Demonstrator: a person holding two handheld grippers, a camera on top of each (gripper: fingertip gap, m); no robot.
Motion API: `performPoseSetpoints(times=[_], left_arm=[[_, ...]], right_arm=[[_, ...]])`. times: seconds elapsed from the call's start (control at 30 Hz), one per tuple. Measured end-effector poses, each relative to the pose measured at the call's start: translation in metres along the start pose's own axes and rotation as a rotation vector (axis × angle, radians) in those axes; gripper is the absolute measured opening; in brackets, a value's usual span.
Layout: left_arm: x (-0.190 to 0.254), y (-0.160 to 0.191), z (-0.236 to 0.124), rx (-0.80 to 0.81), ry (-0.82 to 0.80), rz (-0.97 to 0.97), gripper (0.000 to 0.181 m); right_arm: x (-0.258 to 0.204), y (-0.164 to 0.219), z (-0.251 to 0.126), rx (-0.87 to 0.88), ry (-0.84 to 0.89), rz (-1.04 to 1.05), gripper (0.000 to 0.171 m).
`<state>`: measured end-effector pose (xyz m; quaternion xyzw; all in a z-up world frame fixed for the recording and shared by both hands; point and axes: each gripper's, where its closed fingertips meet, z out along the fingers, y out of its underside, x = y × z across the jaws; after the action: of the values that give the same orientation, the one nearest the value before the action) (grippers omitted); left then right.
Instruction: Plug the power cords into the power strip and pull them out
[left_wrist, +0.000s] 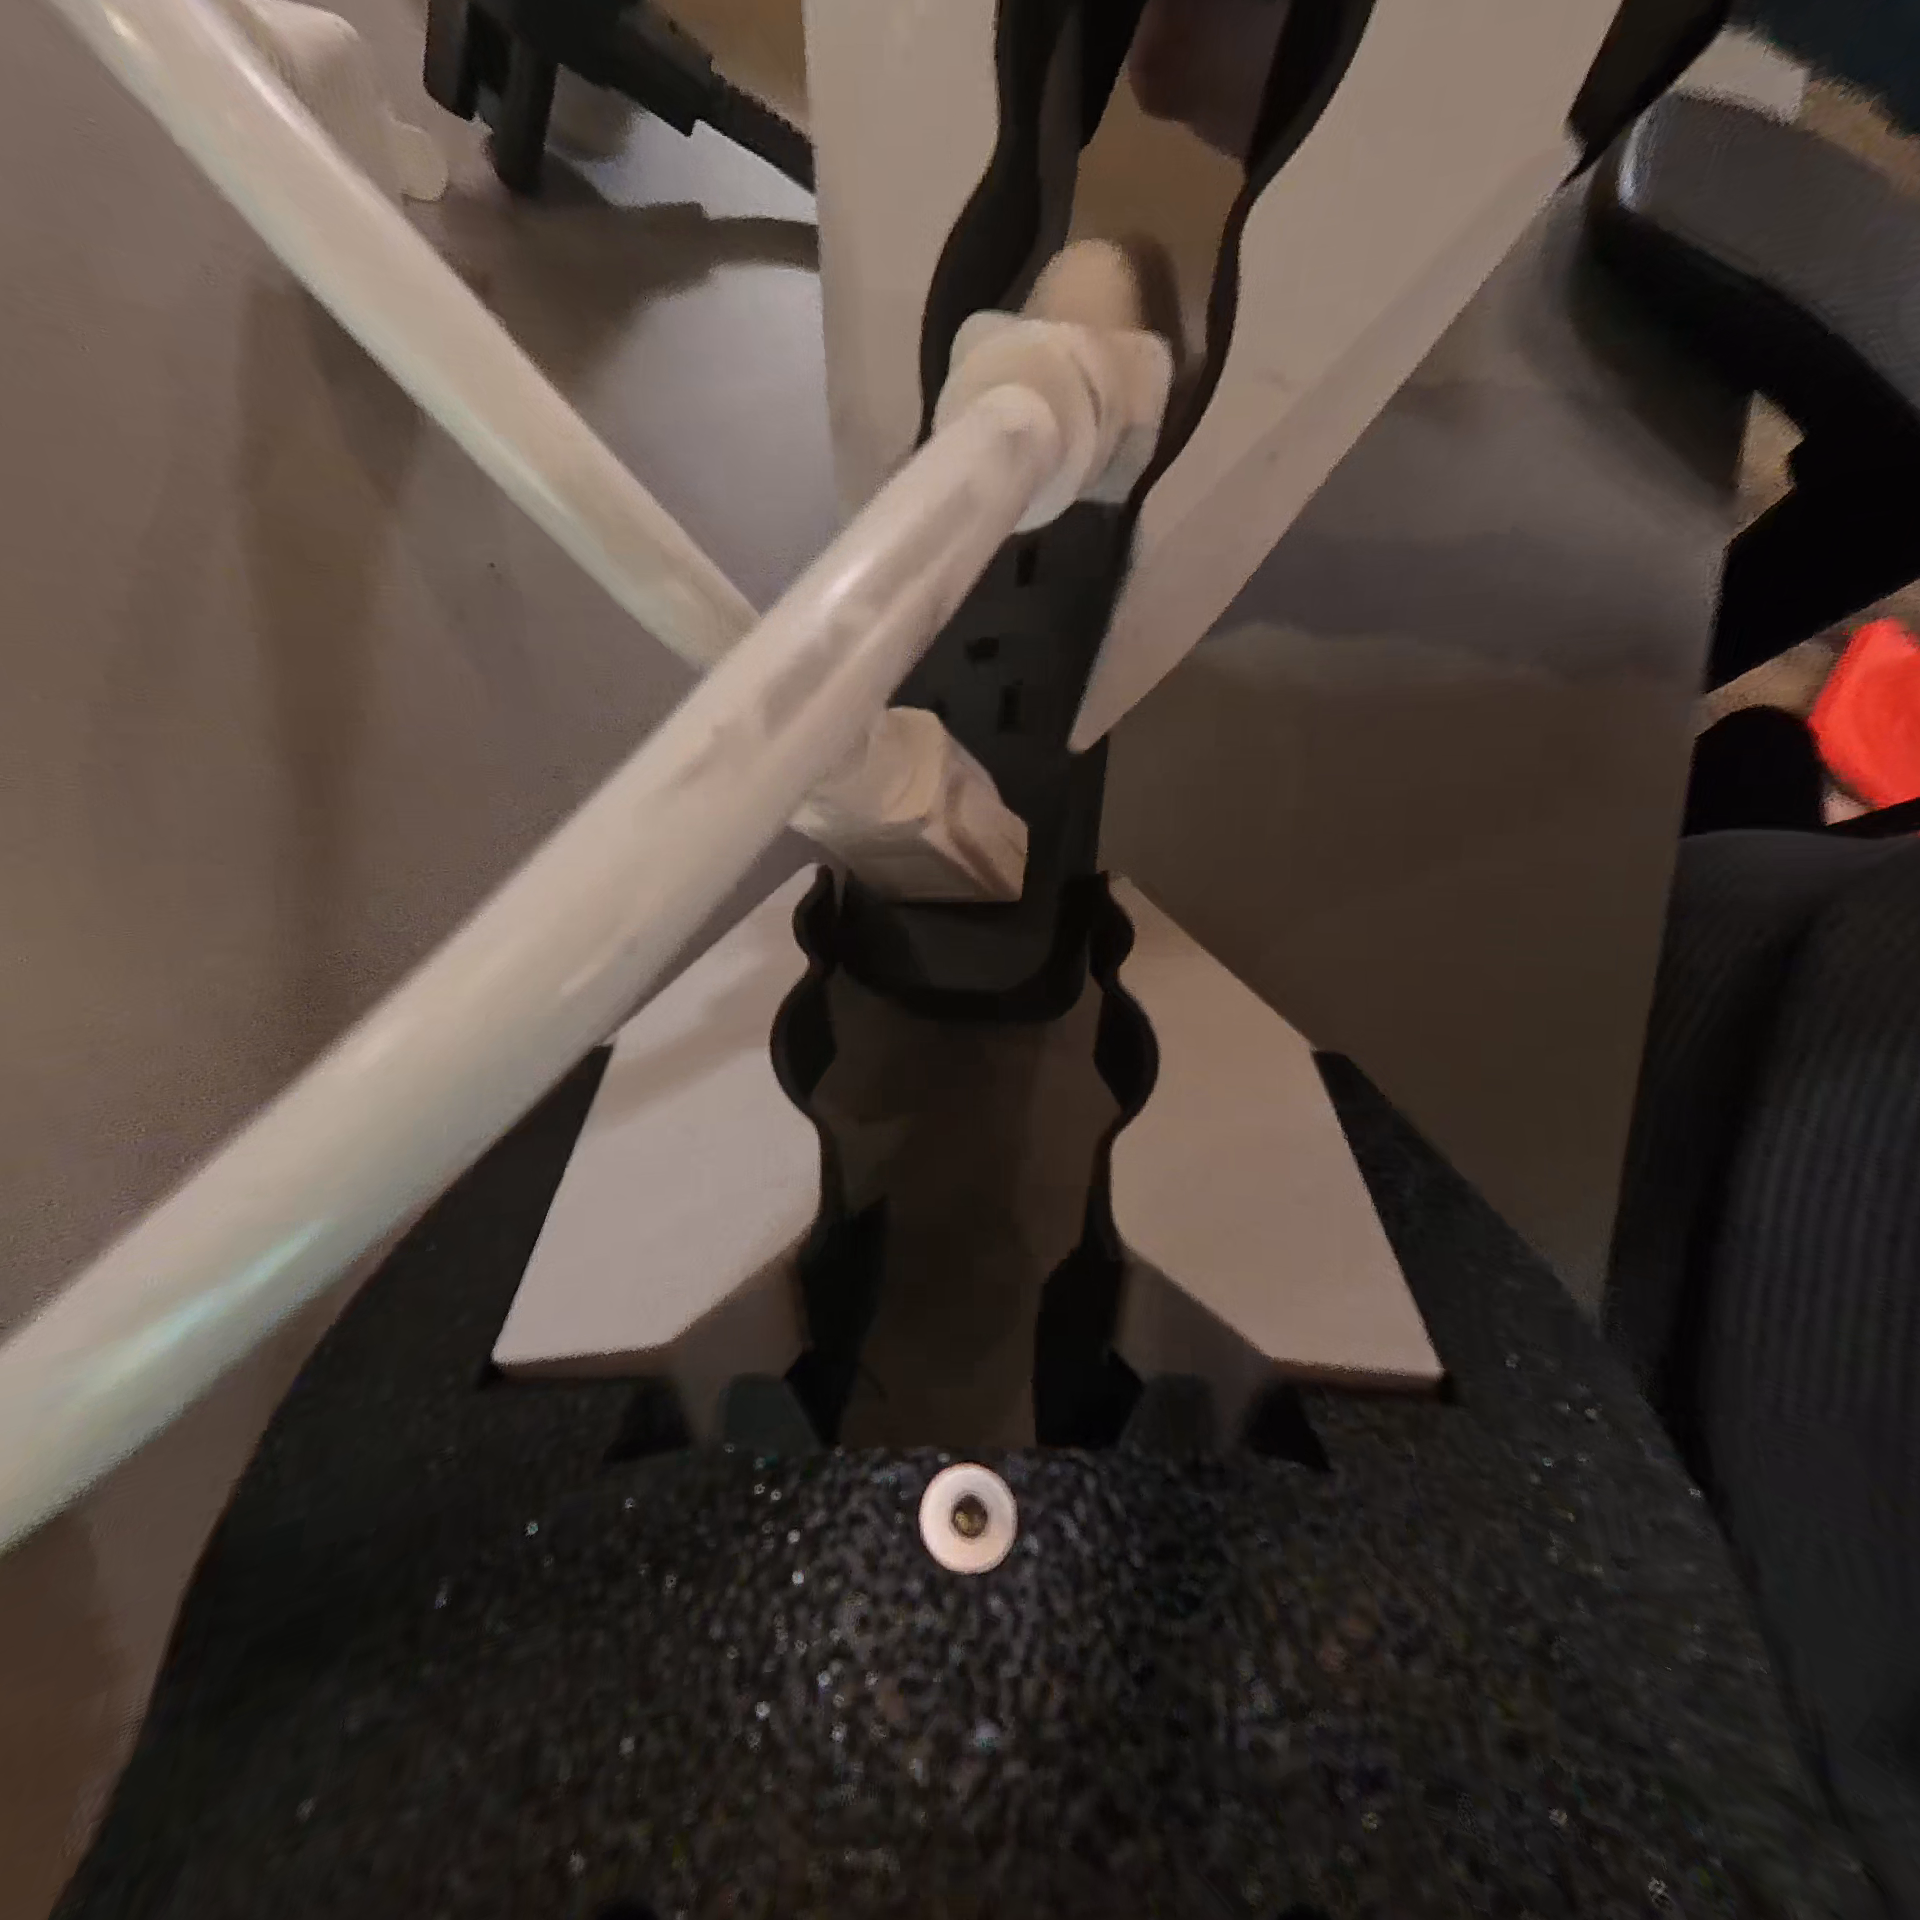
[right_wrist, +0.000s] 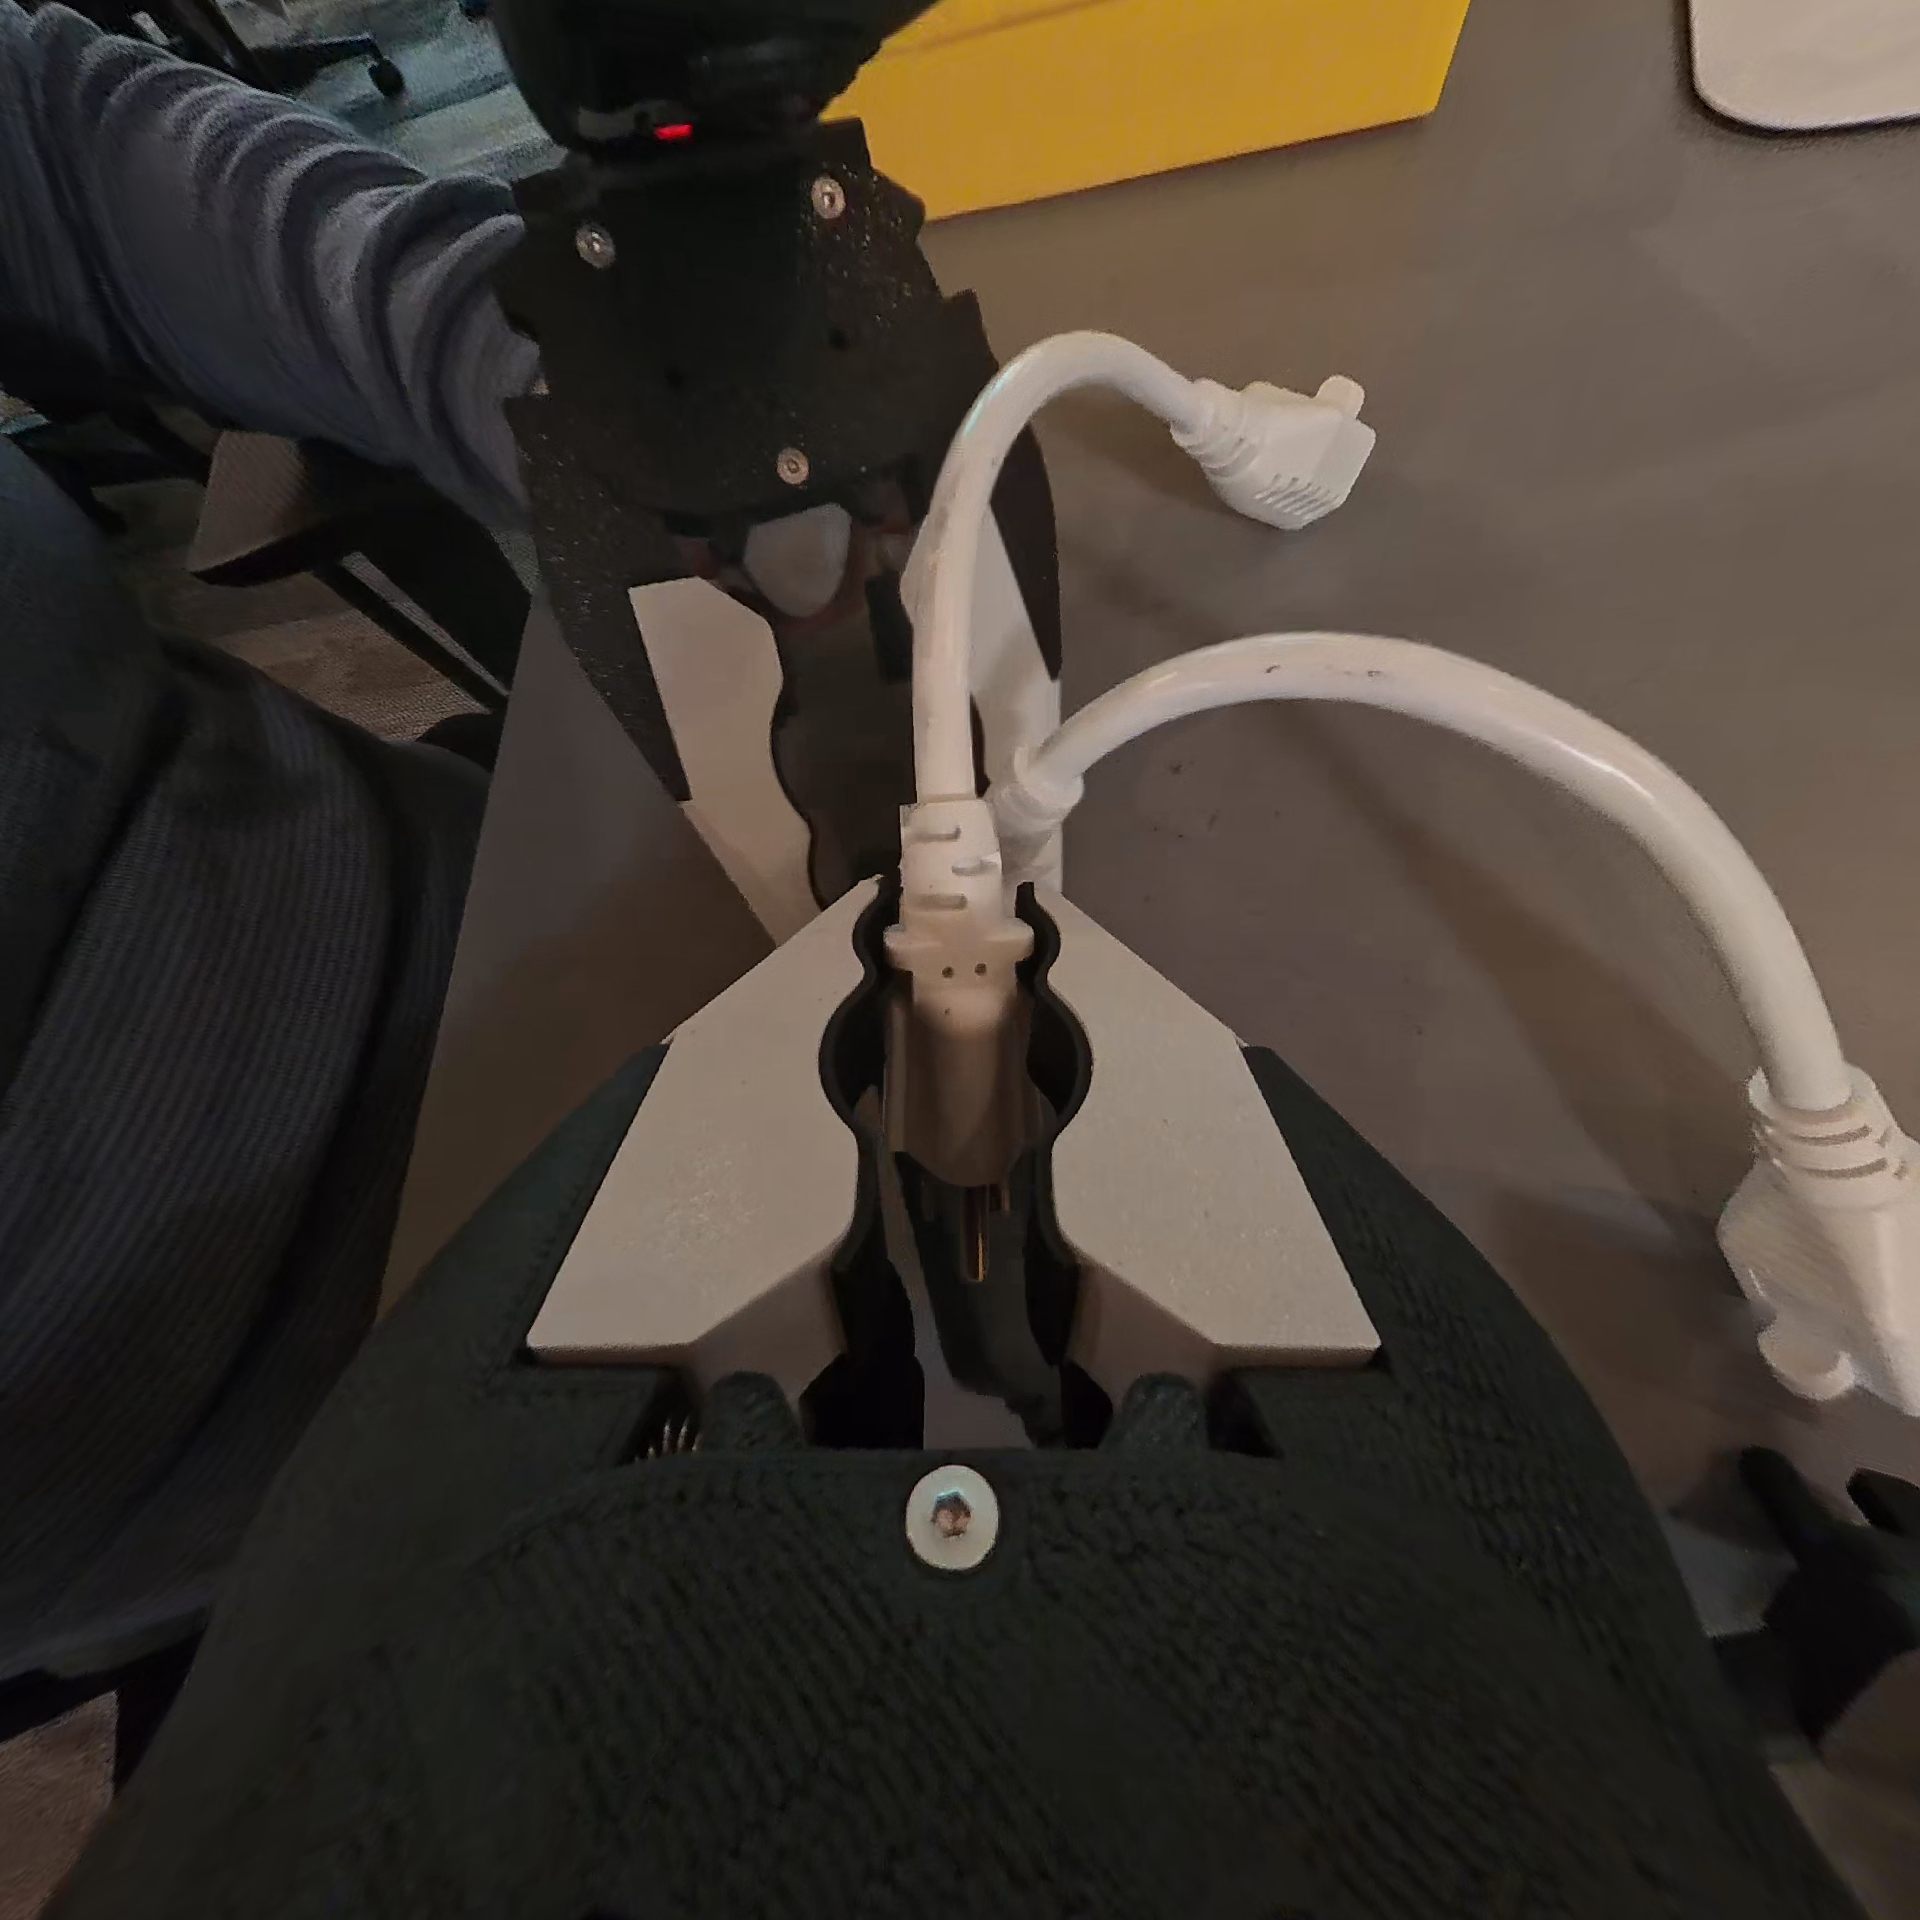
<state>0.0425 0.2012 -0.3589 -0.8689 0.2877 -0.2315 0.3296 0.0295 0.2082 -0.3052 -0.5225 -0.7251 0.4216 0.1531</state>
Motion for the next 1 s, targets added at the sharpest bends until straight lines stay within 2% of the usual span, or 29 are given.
performPoseSetpoints(times=[0.03, 0.2, 0.27, 0.33, 0.37, 0.47, 0.57, 0.7, 0.83, 1.0], left_arm=[[-0.003, 0.002, -0.002, -0.012, -0.022, 0.022, 0.047], [-0.012, 0.009, -0.013, -0.008, -0.027, 0.001, 0.046], [-0.017, 0.012, -0.017, -0.006, -0.047, -0.050, 0.056], [-0.022, 0.016, -0.026, -0.019, -0.074, -0.053, 0.091], [-0.024, 0.015, -0.031, -0.003, -0.089, -0.059, 0.096], [-0.018, 0.007, -0.046, 0.082, -0.039, -0.130, 0.095], [-0.012, -0.012, -0.063, 0.242, 0.026, -0.185, 0.094], [0.002, -0.055, -0.095, 0.583, 0.251, -0.318, 0.079], [0.007, -0.083, -0.127, 0.834, 0.452, -0.403, 0.050], [0.011, -0.105, -0.147, 0.972, 0.468, -0.334, 0.013]], right_arm=[[-0.003, -0.001, -0.001, 0.010, 0.001, -0.005, 0.022], [-0.015, -0.002, -0.006, 0.073, -0.004, 0.000, 0.021], [-0.017, -0.001, -0.006, 0.092, -0.003, 0.003, 0.021], [-0.018, 0.001, -0.007, 0.104, -0.004, 0.008, 0.021], [-0.019, 0.001, -0.007, 0.108, -0.005, 0.009, 0.021], [-0.020, 0.000, -0.008, 0.120, -0.007, 0.002, 0.021], [-0.021, -0.006, -0.010, 0.147, -0.003, -0.016, 0.021], [-0.024, -0.016, -0.012, 0.186, -0.006, -0.042, 0.021], [-0.033, -0.023, -0.009, 0.196, -0.039, -0.089, 0.021], [-0.043, -0.032, -0.003, 0.183, -0.072, -0.146, 0.021]])
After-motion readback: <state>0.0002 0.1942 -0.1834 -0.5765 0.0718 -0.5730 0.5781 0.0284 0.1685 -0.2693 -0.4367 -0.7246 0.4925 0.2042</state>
